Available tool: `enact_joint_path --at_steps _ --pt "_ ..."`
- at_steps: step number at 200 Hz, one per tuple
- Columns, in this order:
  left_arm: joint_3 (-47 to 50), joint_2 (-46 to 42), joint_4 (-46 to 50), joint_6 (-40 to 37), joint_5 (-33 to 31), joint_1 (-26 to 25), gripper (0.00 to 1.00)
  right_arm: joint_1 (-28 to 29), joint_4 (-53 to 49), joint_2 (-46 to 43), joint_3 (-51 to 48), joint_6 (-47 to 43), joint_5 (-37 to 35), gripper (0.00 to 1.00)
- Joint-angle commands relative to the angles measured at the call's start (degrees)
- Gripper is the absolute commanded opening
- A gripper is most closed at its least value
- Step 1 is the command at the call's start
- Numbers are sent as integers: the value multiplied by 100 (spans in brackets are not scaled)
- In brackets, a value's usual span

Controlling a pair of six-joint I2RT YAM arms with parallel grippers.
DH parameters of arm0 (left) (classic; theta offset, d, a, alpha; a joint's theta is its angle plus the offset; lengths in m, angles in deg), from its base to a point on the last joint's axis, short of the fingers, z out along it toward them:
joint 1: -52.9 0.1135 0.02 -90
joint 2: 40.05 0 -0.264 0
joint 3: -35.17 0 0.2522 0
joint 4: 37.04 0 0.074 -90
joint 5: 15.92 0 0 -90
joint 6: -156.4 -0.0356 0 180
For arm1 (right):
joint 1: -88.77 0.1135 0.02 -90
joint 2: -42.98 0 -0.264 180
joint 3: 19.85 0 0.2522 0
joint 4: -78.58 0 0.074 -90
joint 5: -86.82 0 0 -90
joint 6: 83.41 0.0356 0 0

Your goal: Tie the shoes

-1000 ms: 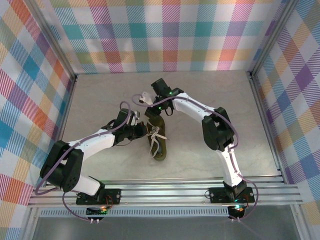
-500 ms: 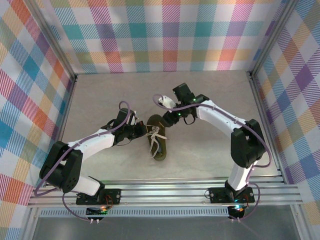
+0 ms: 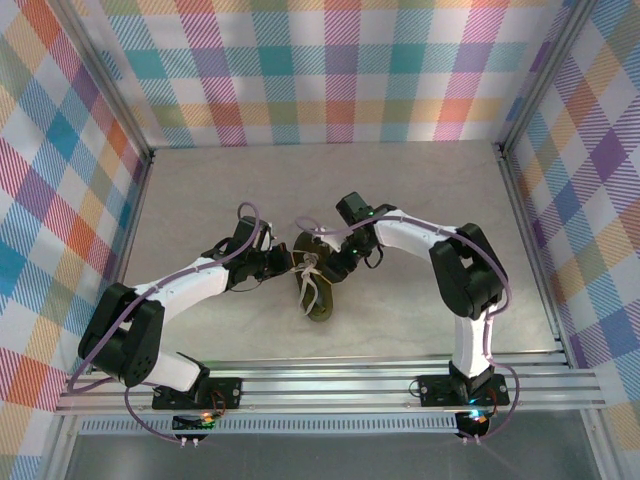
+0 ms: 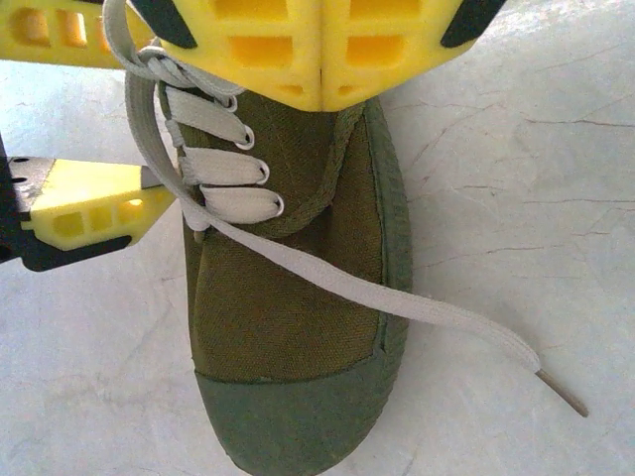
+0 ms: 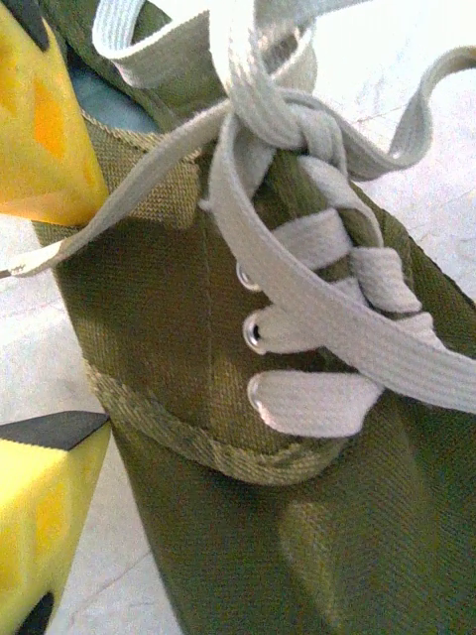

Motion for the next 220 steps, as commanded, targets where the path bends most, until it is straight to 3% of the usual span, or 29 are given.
enact_joint_path --at_steps 1,14,36,48,130,198,212,220 --pt "-132 -136 123 -94 -39 -43 0 31 -243 141 242 -228 257 48" --pt "-151 -139 131 -84 -48 -48 0 31 -268 77 182 -251 238 38" --pt "-186 -155 140 -65 -57 -46 0 31 -233 -153 -22 -287 106 8" --pt "-219 -164 149 -65 -62 -41 0 31 -224 -307 -108 -292 -40 0" --pt "-245 -278 126 37 -101 -127 0 -148 -688 -599 216 -545 -580 0" --pt "-229 -89 -118 323 -385 -420 0 -514 -1032 204 1183 -513 -990 0" --pt "-264 -8 -134 418 -520 -482 0 -514 -1087 367 1401 -512 -854 7" --pt "-281 28 -94 485 -625 -496 0 -514 -1147 423 1507 -441 -754 17"
